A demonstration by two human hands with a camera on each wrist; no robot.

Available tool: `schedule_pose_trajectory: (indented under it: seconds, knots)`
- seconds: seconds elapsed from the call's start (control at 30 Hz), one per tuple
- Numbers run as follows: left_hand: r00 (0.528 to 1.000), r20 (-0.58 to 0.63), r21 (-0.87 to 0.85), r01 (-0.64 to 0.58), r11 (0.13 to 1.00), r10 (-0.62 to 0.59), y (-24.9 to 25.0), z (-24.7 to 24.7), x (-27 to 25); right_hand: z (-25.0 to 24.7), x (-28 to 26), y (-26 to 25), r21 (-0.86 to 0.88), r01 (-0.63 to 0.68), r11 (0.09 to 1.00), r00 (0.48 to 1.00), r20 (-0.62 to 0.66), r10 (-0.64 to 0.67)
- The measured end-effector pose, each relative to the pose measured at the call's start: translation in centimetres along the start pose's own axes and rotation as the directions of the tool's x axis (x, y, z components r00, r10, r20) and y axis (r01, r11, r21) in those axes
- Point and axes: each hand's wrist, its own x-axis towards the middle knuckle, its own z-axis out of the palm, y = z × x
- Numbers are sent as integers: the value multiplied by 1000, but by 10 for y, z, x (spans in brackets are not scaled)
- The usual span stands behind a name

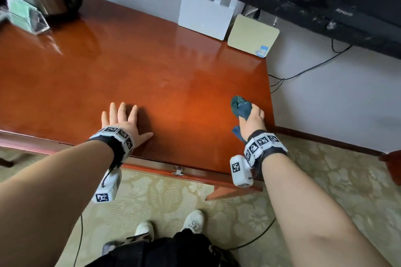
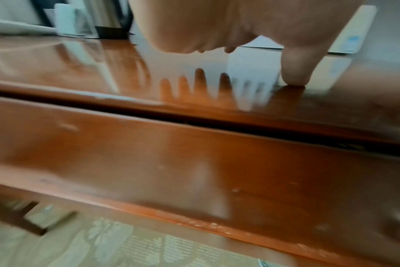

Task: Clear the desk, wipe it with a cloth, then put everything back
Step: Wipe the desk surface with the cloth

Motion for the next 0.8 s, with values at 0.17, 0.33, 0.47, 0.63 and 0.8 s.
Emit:
schedule_pose_trajectory:
  seconds: [0.17,0.33,0.47,0.63,0.8]
  knots:
    - [998,61,-19,17,1000,-15,-37,8,11,63,28,-63,-110,56,992,995,87,-47]
    - [991,137,7,-9,1000,8,-42,6,18,109,35,-97,-356,193,914,964,244,-108]
    - [986,163,4,-24,1000,23,-45,6,20,115,42,-111,-413,325,851,918,352,-180]
    - [981,189,-5,-34,999,34,-47,3,22,116,52,-125,-428,400,811,878,431,-206]
    - [981,190,2,-38,999,37,-46,3,22,125,52,-131,-415,510,754,827,478,-296]
